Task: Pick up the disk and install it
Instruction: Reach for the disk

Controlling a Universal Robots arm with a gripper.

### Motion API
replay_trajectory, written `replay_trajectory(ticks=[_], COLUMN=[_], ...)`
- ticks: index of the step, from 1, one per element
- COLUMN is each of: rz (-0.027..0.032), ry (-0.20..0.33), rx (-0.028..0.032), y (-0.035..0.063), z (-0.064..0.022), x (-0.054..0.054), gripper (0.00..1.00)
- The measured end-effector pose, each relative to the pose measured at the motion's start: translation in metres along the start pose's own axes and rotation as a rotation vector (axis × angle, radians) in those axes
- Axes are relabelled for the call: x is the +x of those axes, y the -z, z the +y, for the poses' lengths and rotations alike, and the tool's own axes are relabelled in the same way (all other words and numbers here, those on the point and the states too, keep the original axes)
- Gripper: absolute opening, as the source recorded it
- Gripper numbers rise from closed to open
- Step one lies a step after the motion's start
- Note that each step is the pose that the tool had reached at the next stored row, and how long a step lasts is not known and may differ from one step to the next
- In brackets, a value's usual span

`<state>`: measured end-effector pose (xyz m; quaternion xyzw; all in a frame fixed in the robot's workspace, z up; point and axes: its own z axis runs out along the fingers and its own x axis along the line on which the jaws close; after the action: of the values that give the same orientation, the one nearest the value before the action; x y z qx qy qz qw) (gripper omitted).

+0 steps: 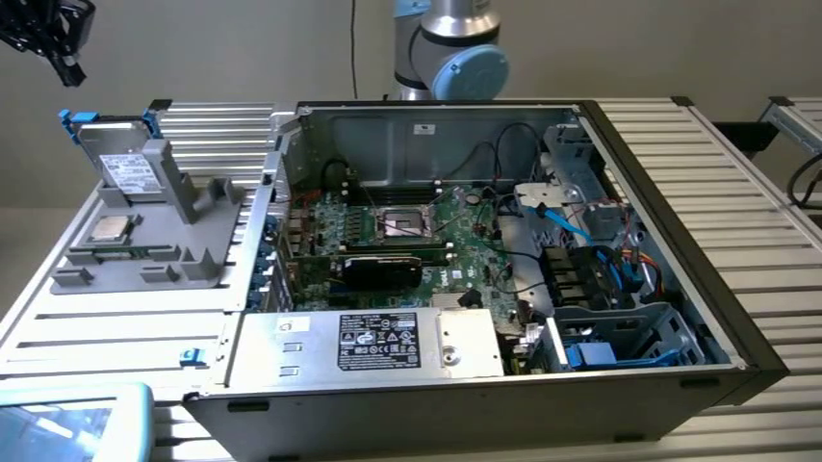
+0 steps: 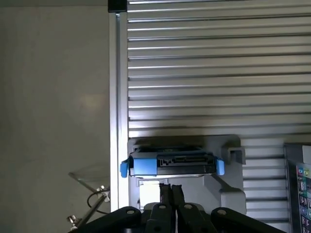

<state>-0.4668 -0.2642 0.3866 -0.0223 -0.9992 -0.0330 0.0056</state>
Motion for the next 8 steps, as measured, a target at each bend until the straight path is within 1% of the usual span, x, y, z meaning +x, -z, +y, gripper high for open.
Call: replay_trajectory(ticks=[3, 6, 7, 8], rz=[0.0046, 0.0118, 0.0168, 0.0243], ry=[0.000, 0.002, 0.003, 0.004], rx=[0.0002, 0.0006, 0.0010, 0.0023], y=[-0.0004, -0.0007, -0.0010, -0.0011], z=[0.0051, 0.0074, 0.0077, 0.0079], x=[0.0011, 0.0043, 0.0054, 0.0061], gripper=[0.11, 0.11, 0.11, 0.11])
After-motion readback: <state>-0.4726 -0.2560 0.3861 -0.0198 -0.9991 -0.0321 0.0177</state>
